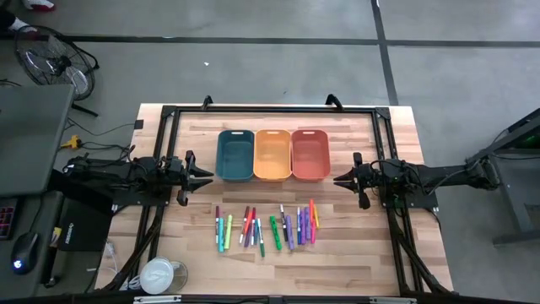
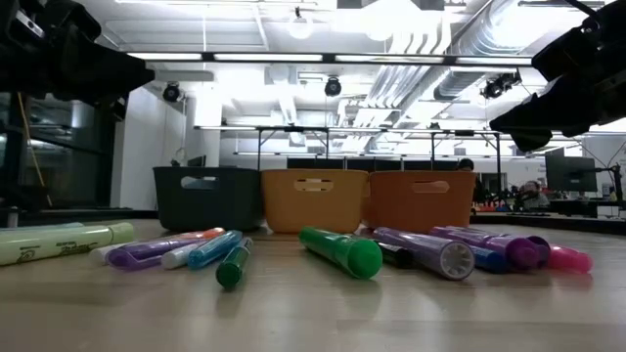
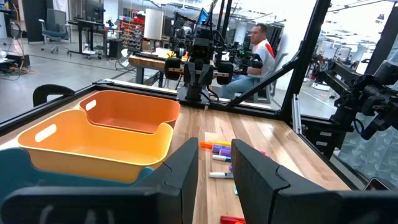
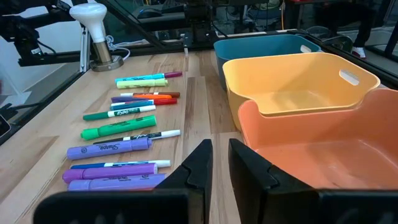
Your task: Pick & Place Markers
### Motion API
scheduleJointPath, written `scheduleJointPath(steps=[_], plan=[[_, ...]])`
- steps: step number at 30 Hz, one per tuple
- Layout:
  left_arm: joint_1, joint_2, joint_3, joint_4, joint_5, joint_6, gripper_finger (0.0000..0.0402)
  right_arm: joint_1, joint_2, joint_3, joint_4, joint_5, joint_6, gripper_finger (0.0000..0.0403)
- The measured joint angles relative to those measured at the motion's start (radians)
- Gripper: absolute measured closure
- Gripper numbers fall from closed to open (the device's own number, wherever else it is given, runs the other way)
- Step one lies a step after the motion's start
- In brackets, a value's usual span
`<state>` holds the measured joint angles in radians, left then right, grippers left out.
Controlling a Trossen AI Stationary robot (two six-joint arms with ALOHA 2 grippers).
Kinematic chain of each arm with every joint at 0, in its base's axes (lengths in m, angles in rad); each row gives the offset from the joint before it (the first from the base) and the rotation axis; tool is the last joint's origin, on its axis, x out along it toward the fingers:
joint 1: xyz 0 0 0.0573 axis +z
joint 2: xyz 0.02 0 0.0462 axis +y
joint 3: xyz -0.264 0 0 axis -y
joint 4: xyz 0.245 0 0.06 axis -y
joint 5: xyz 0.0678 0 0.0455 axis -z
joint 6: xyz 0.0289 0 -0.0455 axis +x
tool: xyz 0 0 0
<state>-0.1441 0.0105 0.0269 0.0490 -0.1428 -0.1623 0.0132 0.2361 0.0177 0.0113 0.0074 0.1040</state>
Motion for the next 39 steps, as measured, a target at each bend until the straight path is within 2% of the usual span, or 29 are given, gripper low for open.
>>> scheduleJointPath(steps=[29, 32, 39], plan=[[0.000, 0.000, 0.000, 0.000, 0.000, 0.000, 0.0308, 0.000, 0.000, 0.000, 0.001, 0.000, 0.007, 0.0361], [0.000, 0.000, 0.000, 0.000, 0.000, 0.000, 0.0308, 0.000, 0.000, 0.000, 0.013, 0.000, 0.080, 0.0361], [0.000, 0.000, 0.000, 0.000, 0.000, 0.000, 0.0308, 0.000, 0.019, 0.001, 0.020, -0.001, 0.416, 0.0361]])
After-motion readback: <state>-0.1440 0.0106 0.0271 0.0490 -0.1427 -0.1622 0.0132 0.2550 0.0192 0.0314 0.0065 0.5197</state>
